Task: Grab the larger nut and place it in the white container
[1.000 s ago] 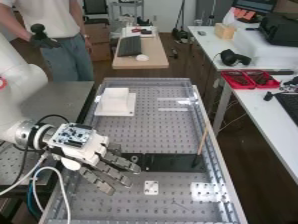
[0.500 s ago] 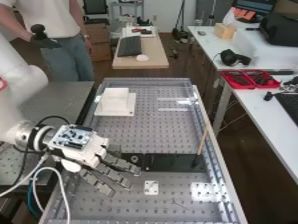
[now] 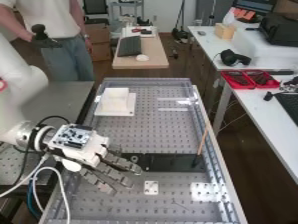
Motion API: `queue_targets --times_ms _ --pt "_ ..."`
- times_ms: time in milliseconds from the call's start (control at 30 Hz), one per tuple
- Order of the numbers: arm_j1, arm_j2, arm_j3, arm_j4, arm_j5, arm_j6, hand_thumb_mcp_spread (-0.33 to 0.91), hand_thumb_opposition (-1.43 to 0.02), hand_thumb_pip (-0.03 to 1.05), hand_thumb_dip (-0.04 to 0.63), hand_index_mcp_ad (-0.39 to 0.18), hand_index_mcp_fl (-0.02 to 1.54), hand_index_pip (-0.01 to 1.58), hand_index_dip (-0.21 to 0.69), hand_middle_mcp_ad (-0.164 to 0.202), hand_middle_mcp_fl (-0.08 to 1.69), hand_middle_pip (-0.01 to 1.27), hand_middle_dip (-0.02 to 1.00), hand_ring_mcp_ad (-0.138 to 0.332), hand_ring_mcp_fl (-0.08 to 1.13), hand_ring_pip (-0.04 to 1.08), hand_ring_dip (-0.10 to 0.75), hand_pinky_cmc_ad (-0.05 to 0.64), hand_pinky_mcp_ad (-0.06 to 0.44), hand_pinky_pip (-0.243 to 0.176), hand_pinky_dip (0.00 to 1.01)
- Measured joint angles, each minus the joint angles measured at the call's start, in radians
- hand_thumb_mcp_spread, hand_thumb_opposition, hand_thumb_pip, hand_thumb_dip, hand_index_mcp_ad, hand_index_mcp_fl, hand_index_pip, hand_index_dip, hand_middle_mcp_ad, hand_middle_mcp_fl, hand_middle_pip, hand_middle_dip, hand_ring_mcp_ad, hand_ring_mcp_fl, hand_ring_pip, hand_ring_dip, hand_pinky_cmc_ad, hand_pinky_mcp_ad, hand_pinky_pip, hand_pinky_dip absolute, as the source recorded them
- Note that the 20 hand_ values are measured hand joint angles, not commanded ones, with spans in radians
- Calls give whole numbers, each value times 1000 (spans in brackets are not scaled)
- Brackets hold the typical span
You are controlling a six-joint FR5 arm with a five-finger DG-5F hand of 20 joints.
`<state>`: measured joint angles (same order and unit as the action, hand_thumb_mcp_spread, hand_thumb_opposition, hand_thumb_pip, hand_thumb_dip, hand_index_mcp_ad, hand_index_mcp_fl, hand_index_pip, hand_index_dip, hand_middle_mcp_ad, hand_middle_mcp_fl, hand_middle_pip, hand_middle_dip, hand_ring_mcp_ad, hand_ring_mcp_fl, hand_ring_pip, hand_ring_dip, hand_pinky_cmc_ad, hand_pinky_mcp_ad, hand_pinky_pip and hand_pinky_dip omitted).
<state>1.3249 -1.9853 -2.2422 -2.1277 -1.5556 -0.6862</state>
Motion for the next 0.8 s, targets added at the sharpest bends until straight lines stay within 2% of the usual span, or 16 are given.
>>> queue_targets --times_ms 100,200,467,633,800 --pt "0 2 1 1 0 -1 354 -906 730 187 -87 316 1524 108 75 12 138 192 164 -2 194 108 330 291 -105 653" --pt "0 12 0 7 -3 -1 330 -901 661 185 -87 445 1506 84 68 10 138 192 150 -2 194 108 328 295 -105 637" --pt "23 76 -8 29 -35 4 333 -888 660 188 -87 447 1506 84 75 9 138 192 145 -2 190 108 323 295 -105 620" --pt "65 133 -13 28 -85 20 333 -888 661 188 -87 447 1506 84 75 9 138 192 145 -2 188 108 321 291 -105 620" --pt "100 174 -1 -5 -187 43 333 -888 661 188 -87 450 1506 84 75 3 138 194 145 0 185 108 318 291 -105 623"
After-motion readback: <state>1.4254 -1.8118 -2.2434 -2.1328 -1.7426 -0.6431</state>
